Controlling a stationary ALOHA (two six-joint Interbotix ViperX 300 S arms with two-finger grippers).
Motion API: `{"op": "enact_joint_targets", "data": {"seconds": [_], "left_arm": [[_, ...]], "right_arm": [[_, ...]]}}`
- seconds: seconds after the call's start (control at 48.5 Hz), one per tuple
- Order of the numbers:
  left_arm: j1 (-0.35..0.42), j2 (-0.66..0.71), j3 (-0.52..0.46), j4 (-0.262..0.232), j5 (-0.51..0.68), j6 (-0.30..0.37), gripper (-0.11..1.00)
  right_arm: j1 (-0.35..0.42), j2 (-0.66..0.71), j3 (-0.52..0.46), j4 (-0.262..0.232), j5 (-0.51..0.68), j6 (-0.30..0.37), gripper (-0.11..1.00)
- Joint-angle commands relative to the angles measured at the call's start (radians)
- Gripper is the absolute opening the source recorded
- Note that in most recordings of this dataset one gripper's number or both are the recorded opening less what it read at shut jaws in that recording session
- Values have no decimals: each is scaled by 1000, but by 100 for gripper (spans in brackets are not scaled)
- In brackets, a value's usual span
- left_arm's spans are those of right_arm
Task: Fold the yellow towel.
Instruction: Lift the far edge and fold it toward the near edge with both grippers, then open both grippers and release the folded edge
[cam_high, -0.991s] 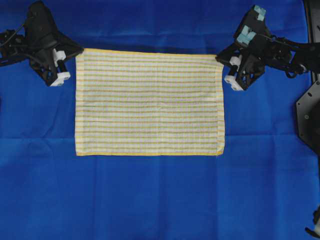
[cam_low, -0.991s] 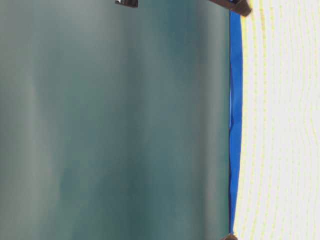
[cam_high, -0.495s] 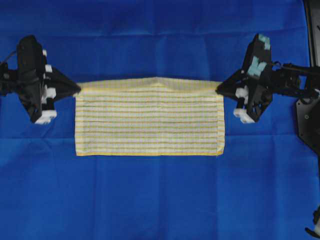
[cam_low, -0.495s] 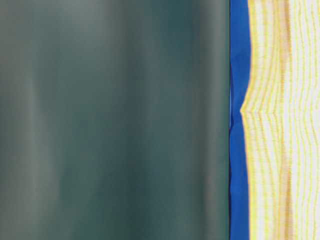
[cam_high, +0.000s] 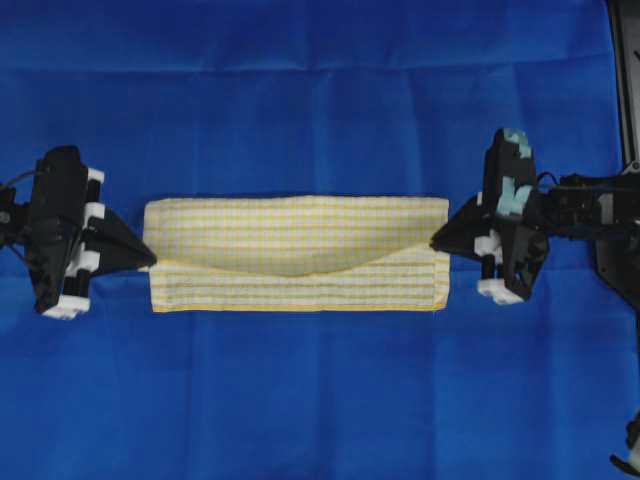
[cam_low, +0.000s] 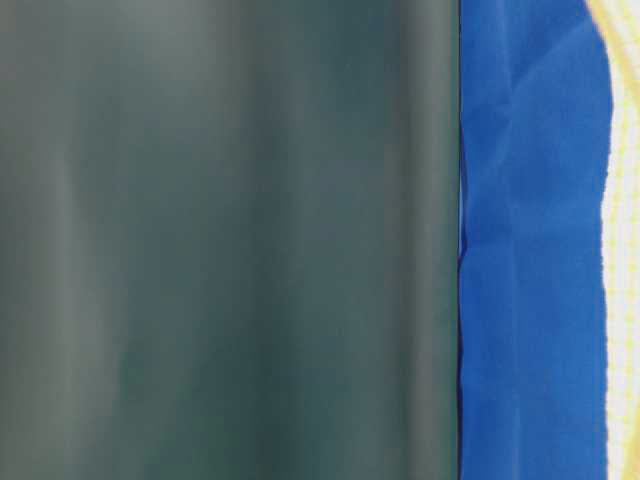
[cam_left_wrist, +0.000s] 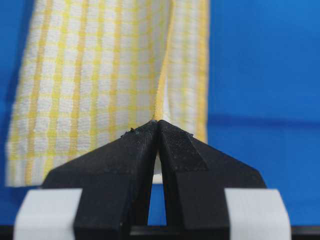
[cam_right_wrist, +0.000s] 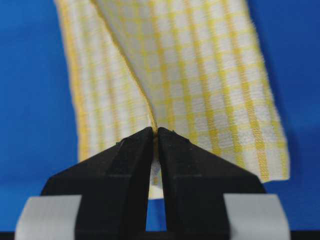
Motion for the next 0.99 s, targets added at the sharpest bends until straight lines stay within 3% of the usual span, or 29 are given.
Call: {"op": "enact_joint_targets", "data": {"seconds": [0.0, 0.681, 0.784, 0.97], "left_arm": [[-25, 3, -18, -3, -9, -2, 1], [-46, 48, -43, -3, -3, -2, 1], [-46, 41, -40, -3, -2, -6, 7], [-46, 29, -35, -5, 5, -8, 60]], "right_arm": [[20, 0, -12, 12, -9, -2, 4], [89, 66, -46, 18, 12, -2, 6], [107, 66, -46, 18, 20, -2, 28], [126, 63, -43, 18, 21, -2, 80]]}}
